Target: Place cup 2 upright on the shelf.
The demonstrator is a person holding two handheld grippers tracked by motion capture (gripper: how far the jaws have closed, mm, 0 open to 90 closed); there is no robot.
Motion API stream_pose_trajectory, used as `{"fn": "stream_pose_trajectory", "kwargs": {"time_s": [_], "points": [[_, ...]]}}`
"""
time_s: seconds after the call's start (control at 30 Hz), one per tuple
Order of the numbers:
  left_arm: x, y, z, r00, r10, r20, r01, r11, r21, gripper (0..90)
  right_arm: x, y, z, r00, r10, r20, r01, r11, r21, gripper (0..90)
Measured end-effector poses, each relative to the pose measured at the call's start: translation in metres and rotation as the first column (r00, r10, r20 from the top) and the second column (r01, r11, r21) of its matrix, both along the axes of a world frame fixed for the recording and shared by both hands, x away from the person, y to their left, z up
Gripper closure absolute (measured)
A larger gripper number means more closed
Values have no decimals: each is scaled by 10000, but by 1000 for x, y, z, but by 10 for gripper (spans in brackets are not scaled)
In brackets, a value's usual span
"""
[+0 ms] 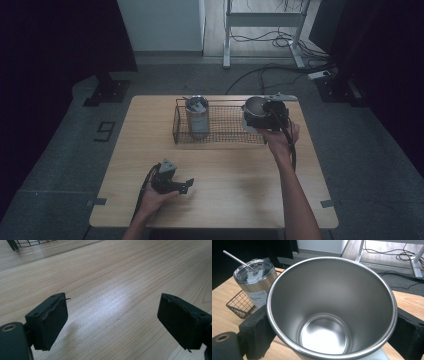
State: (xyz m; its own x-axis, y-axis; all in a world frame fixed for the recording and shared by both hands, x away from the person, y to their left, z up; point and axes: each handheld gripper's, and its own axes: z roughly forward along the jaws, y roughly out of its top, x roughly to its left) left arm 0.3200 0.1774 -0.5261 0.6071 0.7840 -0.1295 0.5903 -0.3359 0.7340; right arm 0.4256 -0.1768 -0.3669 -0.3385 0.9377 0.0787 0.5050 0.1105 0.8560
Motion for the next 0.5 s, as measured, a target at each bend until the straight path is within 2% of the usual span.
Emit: {"fn": "stream_pose_trajectory", "kwargs": {"time_s": [0.5], "points": [[0, -1, -1, 10000, -40, -27, 40, 10000, 71, 99, 16, 8, -7, 10000, 22, -37, -22, 10000, -9, 75]]}}
